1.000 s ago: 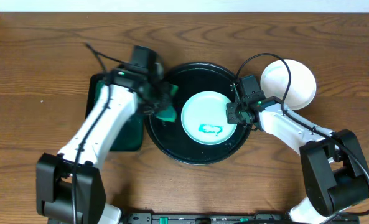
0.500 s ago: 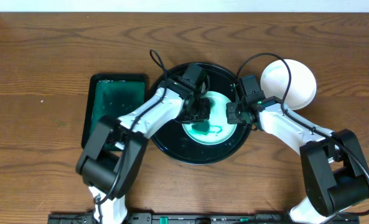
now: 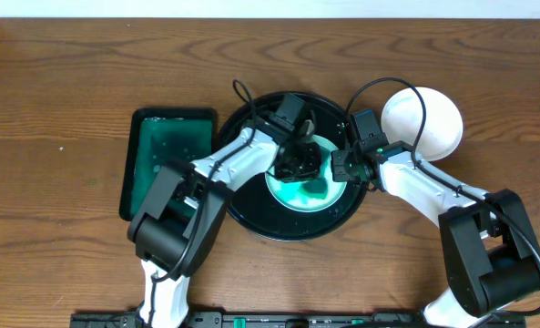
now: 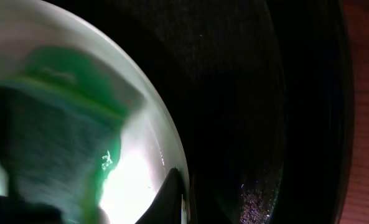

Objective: Clean dirty plates on tray and stack at the side
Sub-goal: 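Scrub the plate held by the right gripper with the sponge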

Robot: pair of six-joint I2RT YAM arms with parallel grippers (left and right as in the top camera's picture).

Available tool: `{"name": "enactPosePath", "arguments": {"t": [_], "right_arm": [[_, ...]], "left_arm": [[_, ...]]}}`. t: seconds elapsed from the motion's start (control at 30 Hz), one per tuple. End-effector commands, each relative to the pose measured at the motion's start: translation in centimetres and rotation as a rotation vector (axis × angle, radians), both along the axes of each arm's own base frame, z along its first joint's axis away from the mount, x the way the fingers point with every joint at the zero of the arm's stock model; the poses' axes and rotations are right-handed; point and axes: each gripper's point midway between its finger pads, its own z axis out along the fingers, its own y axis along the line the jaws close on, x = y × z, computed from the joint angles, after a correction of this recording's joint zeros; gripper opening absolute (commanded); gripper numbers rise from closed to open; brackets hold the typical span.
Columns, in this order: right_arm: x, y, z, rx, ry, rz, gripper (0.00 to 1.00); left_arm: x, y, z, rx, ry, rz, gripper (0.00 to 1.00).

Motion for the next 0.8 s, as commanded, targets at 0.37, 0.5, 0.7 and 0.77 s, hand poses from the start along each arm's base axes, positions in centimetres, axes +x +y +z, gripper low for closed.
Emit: {"name": "enactPosePath", "arguments": {"t": [0.37, 0.5, 0.7, 0.77], "right_arm": [[-2.5, 0.3, -2.6, -0.008, 0.109, 0.039, 0.01], [-2.9, 0.2, -2.7, -0.015, 0.124, 0.039, 0.01], [-2.8, 0.1, -2.7, -0.015, 0.123, 0.038, 0.01], [-2.8, 0.1, -2.7, -0.015, 0.123, 0.038, 0.01]], "left_arm": [[-0.2, -0.2, -2.5, 0.063, 0.017, 0.057, 0.07], [0.0, 5.8, -4.7, 0.344, 0.002, 0.111, 0.07], [-0.3, 15.8, -5.2, 0.752, -0.003, 0.141, 0.07], [-0.2, 17.6, -5.0, 0.816, -0.003, 0.158, 0.07]]}}
